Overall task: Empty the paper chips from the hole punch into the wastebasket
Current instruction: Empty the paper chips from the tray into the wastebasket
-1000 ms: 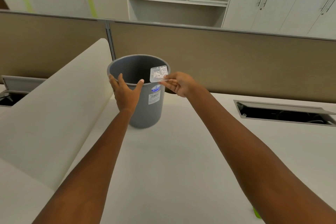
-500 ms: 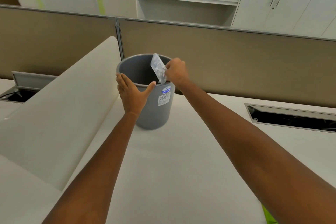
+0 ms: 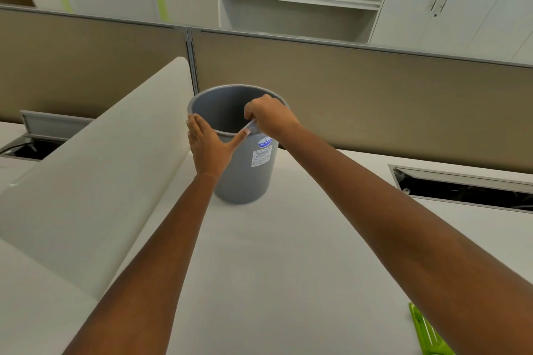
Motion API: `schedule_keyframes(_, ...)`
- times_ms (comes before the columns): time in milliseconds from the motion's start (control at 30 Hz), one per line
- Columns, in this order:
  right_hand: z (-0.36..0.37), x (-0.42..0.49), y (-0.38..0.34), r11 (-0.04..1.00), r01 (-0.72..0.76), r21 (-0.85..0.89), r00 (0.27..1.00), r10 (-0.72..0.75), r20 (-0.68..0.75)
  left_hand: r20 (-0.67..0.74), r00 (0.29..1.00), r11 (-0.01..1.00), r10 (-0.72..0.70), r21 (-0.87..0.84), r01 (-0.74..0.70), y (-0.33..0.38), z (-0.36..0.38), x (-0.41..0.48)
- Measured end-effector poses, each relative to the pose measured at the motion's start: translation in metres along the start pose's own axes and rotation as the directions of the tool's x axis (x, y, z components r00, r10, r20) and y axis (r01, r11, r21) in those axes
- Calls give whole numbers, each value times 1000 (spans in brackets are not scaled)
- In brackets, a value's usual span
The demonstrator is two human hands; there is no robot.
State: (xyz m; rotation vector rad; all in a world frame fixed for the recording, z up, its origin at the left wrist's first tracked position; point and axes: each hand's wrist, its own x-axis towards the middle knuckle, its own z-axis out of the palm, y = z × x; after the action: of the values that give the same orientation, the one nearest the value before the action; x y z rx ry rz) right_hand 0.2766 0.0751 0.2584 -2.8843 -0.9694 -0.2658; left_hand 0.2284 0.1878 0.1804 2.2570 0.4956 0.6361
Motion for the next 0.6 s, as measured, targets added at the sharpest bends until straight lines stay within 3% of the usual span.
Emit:
schedule_keyframes(200,-1,-4,4,1000,23,-15,992,-25,-124,-8,1000,1000,16,11,-16,0,-1,0)
schedule_keyframes(267,0,-7,4,998,55,-18,994,-57,-98,-11,1000,1000,18,15,-18,-1,-1,0)
schedule_keyframes(367,3,-9,6,977,-25,210,990,53,-129,-5,1000,1000,17,14,-17,-1,0,0)
schedule_keyframes(400,2,-9,8,929,-97,357,973,164,-163,-3,1000,1000,15,7,-15,-1,0,0)
schedule_keyframes(467,1,-9,15,737,-228,637,895,416,-161,0,1000,1000,7,-6,-7,0,0,0)
schedule_keyframes(533,0,-13,21,499,-307,811,811,583,-51,-1,1000,1000,2,-12,-2,0,0,0)
schedule_keyframes(600,-1,-18,25,242,-324,914,754,650,95,-4,1000,1000,-1,-16,1,0,0,1)
